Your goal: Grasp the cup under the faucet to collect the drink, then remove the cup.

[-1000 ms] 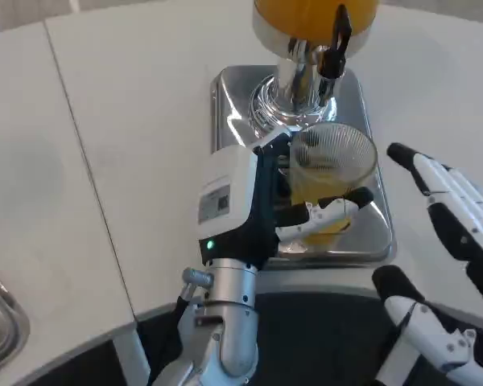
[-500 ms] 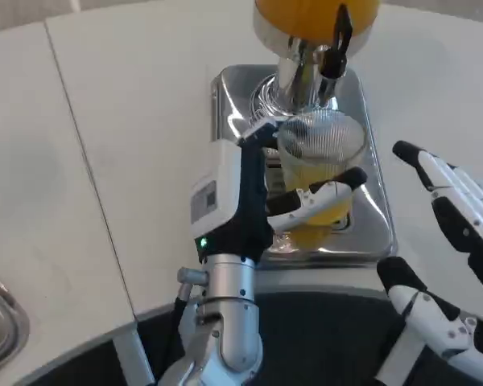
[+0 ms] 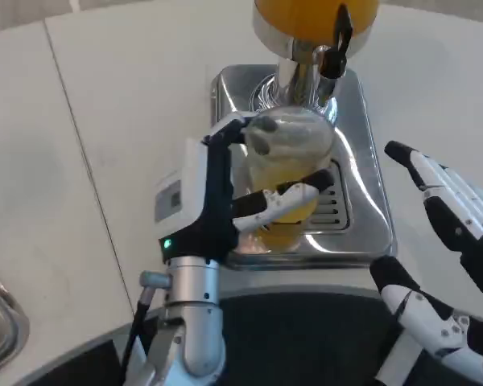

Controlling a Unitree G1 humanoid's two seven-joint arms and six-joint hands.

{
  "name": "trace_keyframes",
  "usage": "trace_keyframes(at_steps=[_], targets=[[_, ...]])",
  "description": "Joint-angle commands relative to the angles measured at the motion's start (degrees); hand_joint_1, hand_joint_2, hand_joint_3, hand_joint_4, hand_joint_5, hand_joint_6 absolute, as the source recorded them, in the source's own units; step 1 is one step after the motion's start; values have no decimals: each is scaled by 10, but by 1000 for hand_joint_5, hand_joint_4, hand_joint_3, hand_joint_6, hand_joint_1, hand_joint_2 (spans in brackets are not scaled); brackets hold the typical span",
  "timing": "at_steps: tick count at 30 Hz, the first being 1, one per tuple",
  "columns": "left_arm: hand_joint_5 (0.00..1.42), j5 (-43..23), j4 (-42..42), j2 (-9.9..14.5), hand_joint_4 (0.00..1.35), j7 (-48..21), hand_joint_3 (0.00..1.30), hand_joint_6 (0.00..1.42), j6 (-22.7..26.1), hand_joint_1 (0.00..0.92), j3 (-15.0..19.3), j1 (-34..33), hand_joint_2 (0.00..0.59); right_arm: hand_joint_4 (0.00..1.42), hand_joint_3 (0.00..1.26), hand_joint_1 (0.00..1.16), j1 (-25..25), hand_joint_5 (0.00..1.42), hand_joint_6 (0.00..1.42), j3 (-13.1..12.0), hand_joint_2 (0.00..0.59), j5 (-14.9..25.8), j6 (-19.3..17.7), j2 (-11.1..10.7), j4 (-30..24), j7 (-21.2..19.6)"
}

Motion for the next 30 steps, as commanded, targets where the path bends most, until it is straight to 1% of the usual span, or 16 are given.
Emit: trace_keyframes(at_steps=[1, 4, 8, 10, 19, 23, 26, 30], targets=[[1422, 14, -36, 17, 1197, 1, 1108, 1424, -5, 679, 3, 19, 0, 0, 0, 226, 7, 0, 5, 3, 491, 0, -1, -5, -8, 1], [1424, 20, -46, 30, 1197, 2, 1107, 1424, -5, 682, 6, 25, 0, 0, 0, 227, 9, 0, 9, 6, 492, 1, -3, -6, -8, 0], [1424, 21, -65, 54, 1197, 1, 1115, 1424, -11, 700, 21, 40, 0, 0, 0, 228, 11, 0, 12, 13, 492, -4, -7, -5, -8, -1], [1424, 17, -79, 68, 1197, -1, 1116, 1424, -12, 702, 34, 50, 0, 0, 0, 228, 10, 0, 13, 16, 492, -7, -6, -5, -8, -2], [1424, 12, -134, 110, 1197, -25, 1127, 1424, -12, 741, 77, 95, 0, 0, 0, 229, -9, 0, 15, 37, 492, -30, 17, -20, -8, -2], [1424, 5, -151, 123, 1209, -33, 1127, 1424, -16, 756, 96, 113, 0, 0, 0, 229, -2, 0, 15, 37, 492, -27, 18, -29, -8, -7], [1424, -6, -191, 138, 1210, -46, 1127, 1424, -22, 759, 117, 142, 0, 0, 0, 229, -4, 0, 15, 34, 492, -27, 11, -37, -8, -9], [1424, -17, -229, 145, 1210, -62, 1127, 1424, -24, 765, 133, 172, 0, 0, 0, 230, -9, 0, 8, 28, 494, -28, 5, -52, -8, -11]])
